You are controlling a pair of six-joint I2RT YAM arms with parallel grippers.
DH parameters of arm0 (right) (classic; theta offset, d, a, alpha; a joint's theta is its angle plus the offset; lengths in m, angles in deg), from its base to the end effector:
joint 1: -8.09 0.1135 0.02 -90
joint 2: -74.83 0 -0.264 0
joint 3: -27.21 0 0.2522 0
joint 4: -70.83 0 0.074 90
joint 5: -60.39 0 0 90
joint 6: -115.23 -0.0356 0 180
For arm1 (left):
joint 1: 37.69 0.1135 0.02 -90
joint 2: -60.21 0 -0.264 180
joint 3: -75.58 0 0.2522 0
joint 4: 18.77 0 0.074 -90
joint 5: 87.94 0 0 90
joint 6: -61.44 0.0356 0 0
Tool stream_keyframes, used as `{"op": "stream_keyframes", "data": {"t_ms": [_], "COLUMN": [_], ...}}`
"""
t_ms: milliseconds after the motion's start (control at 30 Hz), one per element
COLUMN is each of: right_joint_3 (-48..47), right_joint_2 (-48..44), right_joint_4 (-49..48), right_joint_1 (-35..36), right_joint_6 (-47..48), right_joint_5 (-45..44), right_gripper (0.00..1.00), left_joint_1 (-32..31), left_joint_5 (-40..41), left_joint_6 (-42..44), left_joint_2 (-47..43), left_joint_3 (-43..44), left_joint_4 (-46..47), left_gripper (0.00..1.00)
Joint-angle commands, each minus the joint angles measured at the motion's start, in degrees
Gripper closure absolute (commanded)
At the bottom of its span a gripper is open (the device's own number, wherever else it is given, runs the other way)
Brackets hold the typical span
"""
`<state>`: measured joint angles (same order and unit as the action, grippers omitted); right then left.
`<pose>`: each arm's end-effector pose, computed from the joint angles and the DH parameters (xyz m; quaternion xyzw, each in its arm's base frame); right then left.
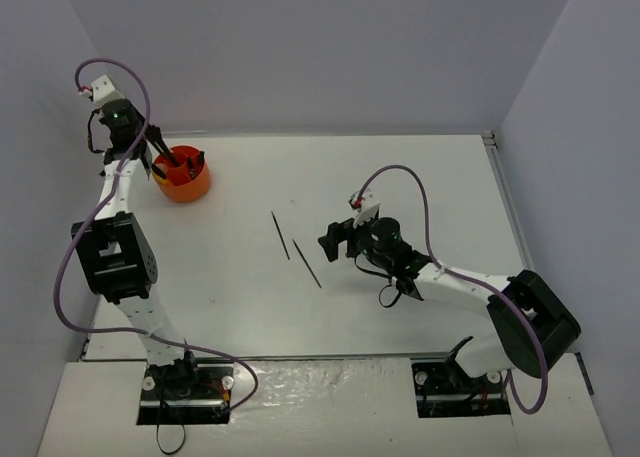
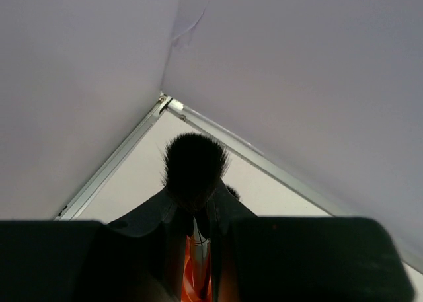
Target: Organize the makeup
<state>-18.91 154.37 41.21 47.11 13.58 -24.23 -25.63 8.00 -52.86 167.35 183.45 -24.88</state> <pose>0.2246 0.1863 0.2270 -0.2037 0.7011 0.3230 0.6022 0.4480 0.0995 0.3587 -0.2636 0.6908 -0.0336 0.6725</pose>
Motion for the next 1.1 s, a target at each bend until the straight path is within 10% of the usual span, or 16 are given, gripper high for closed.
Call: {"op": "stream_keyframes", "data": {"t_ms": [0, 267, 600, 1067], "right_joint_3": [-2.2, -2.8, -7.8, -20.2], "right_joint_2": [1.4, 3.0, 4.9, 14.6], "right_joint_4": [-4.1, -4.0, 4.0, 25.8], "right_joint_1": [-0.4, -0.4, 0.1, 8.1], "right_joint_6": [0.9, 1.2, 1.4, 0.6], "right_joint_5": [1.4, 2.8, 0.6, -3.2], "right_gripper": [0.06, 0.06, 0.1, 0.37], "left_joint_1": [0.0, -0.1, -0.2, -2.4], "left_joint_5": [-2.8, -3.6, -1.5, 0.9], "left_joint_6": [2.3, 1.8, 1.6, -0.3], "left_joint_2": [1.6, 4.1, -1.1, -29.4], "left_joint_3": [4.9, 1.6, -2.9, -12.3], "left_joint_4": [8.1, 11.9, 9.6, -11.2], "left_gripper": [0.99, 0.96, 0.43, 0.11]}}
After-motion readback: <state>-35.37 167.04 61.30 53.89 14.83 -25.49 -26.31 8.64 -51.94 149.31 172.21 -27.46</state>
